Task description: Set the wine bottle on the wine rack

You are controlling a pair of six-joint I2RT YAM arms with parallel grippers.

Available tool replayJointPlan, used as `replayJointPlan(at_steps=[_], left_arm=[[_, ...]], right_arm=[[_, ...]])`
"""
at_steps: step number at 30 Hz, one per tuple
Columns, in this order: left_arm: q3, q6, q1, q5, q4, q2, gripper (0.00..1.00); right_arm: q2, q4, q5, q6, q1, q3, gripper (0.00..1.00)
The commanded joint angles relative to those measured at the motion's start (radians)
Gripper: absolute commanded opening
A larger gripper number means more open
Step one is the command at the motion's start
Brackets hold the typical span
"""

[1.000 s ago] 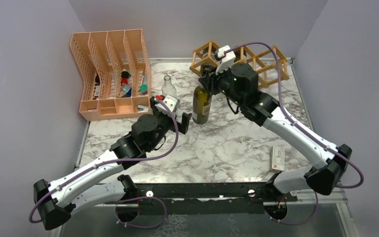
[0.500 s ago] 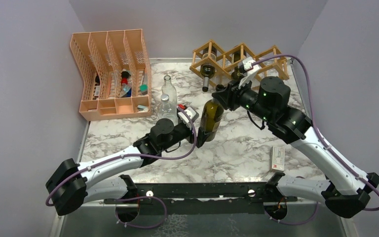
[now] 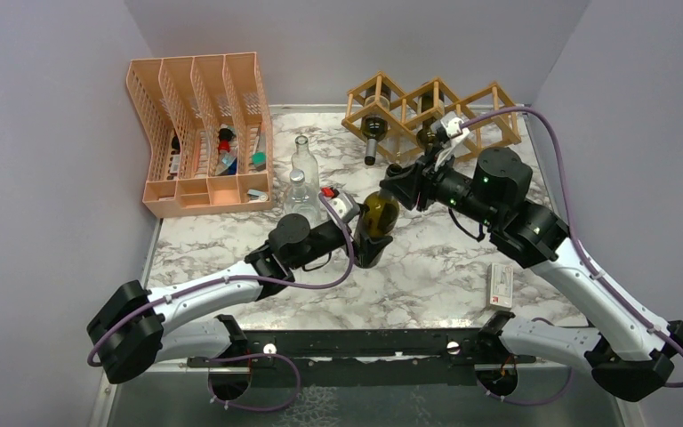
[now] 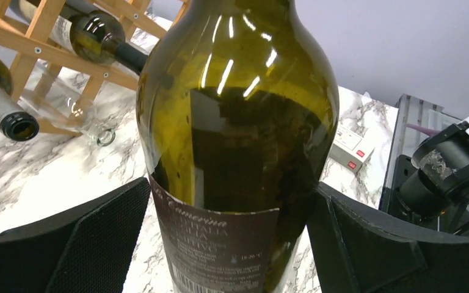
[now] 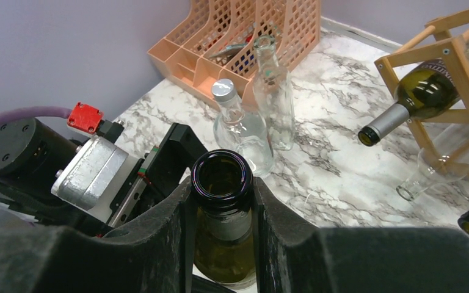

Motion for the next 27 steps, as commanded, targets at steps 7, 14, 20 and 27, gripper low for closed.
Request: replayJointPlan(at_steps=[7,14,20,27], left_arm=[[-0.011,0.032,0.002,0.085,0.13,0.03,0.99],[-0.008,0.033,0.002,0.139,0.142,0.034,0.83],[0.023,0.109,0.002,0.13,0.141,0.043,0.08],[0.054,0.404,0.002,0.136,0.14,0.059,0.0]], right_arm=[[-0.066,0.124,-0.142,0.04,0.004,-0.002,0.08],[-0.091,0.139,-0.193,0.039,0.004,-0.018,0.1],[-0.104,0.04,-0.141,0.055,0.004,0.008,0.48],[-0.154,-0.16,0.005,0.048,0.003,0.074,0.74]])
